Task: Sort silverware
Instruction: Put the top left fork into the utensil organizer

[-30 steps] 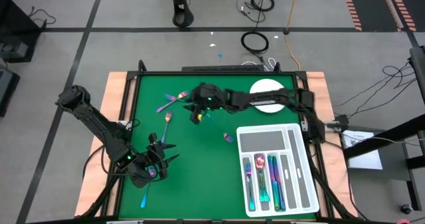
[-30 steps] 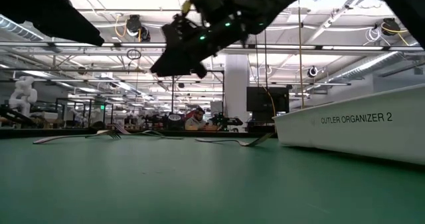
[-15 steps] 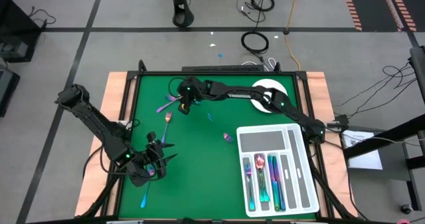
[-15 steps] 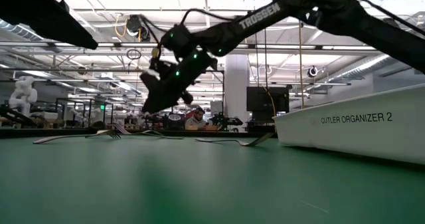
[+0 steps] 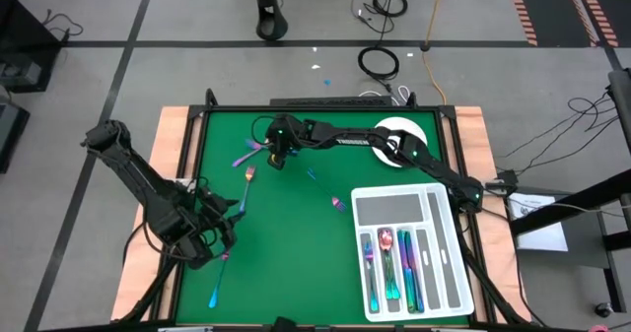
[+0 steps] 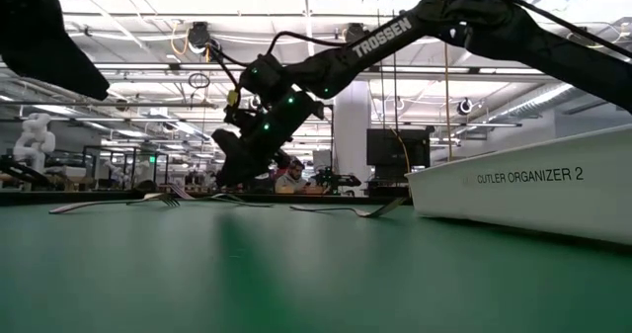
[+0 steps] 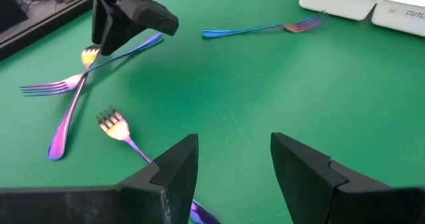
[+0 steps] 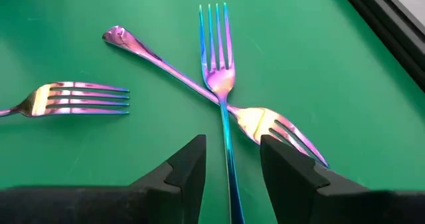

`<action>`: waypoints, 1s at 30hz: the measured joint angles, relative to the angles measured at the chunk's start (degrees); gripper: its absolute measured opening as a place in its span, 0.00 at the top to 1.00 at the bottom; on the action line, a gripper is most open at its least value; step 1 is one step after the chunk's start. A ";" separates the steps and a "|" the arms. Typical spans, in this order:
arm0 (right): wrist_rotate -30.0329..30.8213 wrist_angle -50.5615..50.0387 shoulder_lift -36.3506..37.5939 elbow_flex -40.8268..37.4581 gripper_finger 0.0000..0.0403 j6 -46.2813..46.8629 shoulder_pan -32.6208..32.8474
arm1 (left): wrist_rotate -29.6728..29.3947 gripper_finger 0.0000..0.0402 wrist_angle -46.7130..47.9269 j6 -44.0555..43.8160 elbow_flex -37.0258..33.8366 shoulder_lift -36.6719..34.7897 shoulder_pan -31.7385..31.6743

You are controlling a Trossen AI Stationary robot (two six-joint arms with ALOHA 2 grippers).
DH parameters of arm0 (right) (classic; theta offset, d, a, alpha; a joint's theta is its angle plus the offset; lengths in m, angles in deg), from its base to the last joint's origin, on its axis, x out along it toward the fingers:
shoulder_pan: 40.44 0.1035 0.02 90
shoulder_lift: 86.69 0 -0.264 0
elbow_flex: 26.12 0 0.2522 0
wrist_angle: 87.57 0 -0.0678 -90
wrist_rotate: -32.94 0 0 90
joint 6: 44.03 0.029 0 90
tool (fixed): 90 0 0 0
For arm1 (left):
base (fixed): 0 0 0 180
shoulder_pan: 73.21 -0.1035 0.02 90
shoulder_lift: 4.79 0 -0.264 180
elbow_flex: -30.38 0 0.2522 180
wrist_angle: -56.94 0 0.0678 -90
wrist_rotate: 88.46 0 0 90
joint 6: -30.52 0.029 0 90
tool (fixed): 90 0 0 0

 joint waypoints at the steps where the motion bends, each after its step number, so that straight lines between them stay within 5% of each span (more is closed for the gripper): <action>1: -0.01 -0.23 0.00 0.00 0.67 0.27 0.00 | -0.02 0.52 0.01 -0.02 0.00 0.13 0.04; 30: 1.78 -1.37 -2.47 0.00 0.67 1.51 0.33 | -0.06 0.52 -0.91 -0.41 -0.04 0.17 0.12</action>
